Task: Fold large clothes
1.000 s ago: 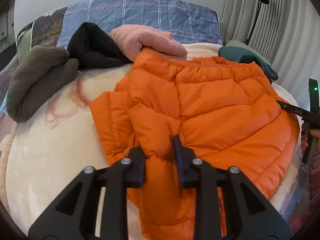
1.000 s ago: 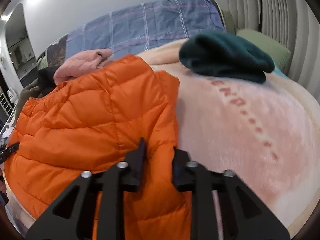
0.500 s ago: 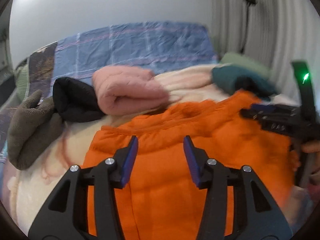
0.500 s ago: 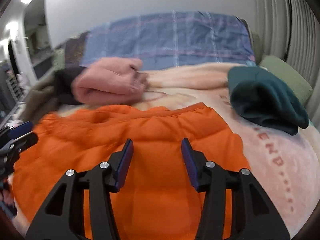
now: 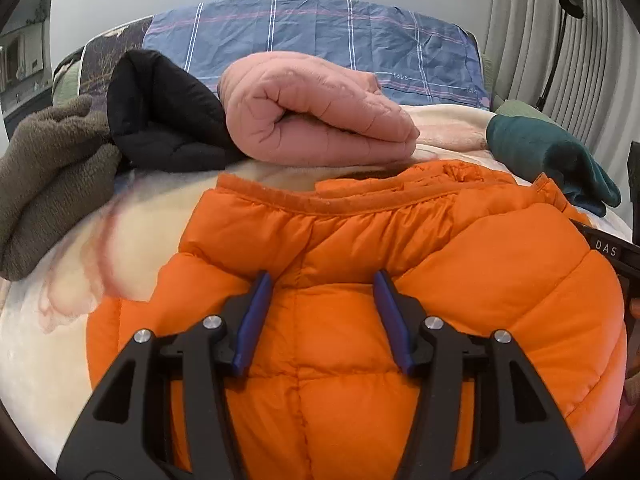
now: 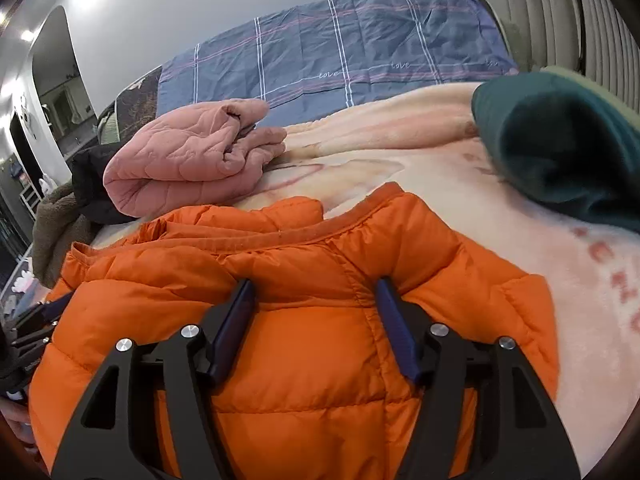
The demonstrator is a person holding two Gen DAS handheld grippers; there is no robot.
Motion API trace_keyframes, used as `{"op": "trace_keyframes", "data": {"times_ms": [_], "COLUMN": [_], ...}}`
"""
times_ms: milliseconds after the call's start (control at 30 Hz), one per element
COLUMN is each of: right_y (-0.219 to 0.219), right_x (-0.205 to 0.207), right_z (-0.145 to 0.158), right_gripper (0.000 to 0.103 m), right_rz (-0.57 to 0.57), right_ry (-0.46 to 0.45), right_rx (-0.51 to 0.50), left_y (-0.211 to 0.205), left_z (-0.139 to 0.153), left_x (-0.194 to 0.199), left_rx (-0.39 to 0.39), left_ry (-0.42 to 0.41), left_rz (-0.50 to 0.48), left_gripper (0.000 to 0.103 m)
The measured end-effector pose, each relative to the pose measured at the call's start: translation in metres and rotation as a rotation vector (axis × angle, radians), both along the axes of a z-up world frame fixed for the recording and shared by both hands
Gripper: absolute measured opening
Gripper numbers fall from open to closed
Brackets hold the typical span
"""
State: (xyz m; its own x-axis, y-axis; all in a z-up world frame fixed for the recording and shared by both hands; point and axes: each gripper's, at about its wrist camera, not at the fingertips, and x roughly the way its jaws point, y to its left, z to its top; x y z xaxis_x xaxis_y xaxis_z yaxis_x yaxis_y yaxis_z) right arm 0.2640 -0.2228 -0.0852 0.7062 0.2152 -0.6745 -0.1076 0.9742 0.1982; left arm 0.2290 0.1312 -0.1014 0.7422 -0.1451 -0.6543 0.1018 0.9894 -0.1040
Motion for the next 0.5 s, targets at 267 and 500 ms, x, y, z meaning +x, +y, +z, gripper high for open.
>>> {"op": "trace_keyframes", "data": {"times_ms": [267, 500], "right_y": [0.004, 0.006], "right_x": [0.006, 0.008], "right_z": [-0.007, -0.010], "right_gripper": [0.065, 0.065], "right_rz": [0.009, 0.006], "right_ry": [0.032, 0.042], "right_rx": [-0.019, -0.035], "left_y": [0.003, 0.004], "left_z": [-0.003, -0.006], "left_x": [0.007, 0.011], "left_rx": [0.001, -0.012], "left_ry": [0.023, 0.042], "left_rz": [0.006, 0.001], "left_gripper": [0.055, 0.055]}}
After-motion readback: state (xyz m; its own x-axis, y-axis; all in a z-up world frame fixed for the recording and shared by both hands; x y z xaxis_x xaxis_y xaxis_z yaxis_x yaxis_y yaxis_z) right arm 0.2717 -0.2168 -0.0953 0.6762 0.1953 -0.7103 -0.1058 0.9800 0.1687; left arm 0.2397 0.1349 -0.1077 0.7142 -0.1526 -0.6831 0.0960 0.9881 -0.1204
